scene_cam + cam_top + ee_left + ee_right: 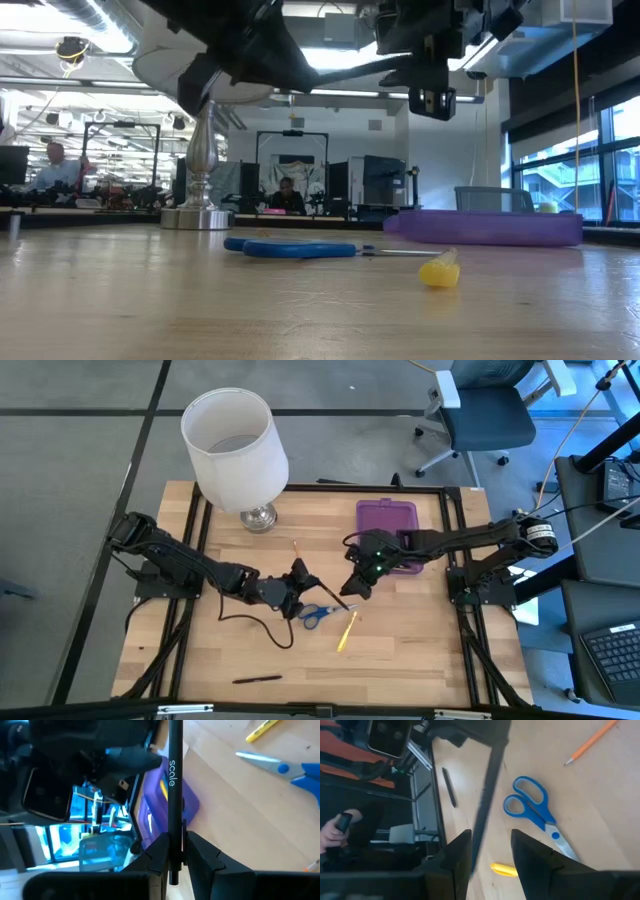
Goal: Pick & place school supplies into a supply box
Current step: Put the top black pen into the purple supply box
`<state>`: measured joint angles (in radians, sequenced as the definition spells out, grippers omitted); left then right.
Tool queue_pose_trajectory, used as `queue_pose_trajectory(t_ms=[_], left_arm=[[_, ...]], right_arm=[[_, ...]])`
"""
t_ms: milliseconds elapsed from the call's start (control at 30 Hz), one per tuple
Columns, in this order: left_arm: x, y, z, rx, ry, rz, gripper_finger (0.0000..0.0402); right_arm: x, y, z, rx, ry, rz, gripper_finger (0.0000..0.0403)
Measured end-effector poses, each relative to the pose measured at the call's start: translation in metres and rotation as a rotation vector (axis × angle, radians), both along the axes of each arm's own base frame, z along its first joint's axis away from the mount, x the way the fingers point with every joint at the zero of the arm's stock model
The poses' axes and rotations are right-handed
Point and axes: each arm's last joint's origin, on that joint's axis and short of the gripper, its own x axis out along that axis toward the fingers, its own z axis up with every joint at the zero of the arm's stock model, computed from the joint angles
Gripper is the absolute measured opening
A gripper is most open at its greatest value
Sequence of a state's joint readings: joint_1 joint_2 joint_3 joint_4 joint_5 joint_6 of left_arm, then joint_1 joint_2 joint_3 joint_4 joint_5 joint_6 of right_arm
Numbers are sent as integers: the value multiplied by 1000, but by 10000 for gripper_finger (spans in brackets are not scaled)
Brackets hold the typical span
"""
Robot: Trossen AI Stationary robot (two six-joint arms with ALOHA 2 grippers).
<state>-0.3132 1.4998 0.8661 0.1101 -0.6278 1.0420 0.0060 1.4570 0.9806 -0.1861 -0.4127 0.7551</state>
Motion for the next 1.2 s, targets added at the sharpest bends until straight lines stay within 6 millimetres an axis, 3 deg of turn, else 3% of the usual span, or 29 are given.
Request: queue_pose_trajectory(t_ms=[633,1033,1200], left_arm=[[3,4,7,51,-65,65,39],[2,4,4,63,-28,41,42],[2,4,4,63,-29,41,45]], right_arm=[[3,12,-7,36,39,5,138],[3,12,-7,32,40,7,56],[3,11,-8,17,34,16,47]])
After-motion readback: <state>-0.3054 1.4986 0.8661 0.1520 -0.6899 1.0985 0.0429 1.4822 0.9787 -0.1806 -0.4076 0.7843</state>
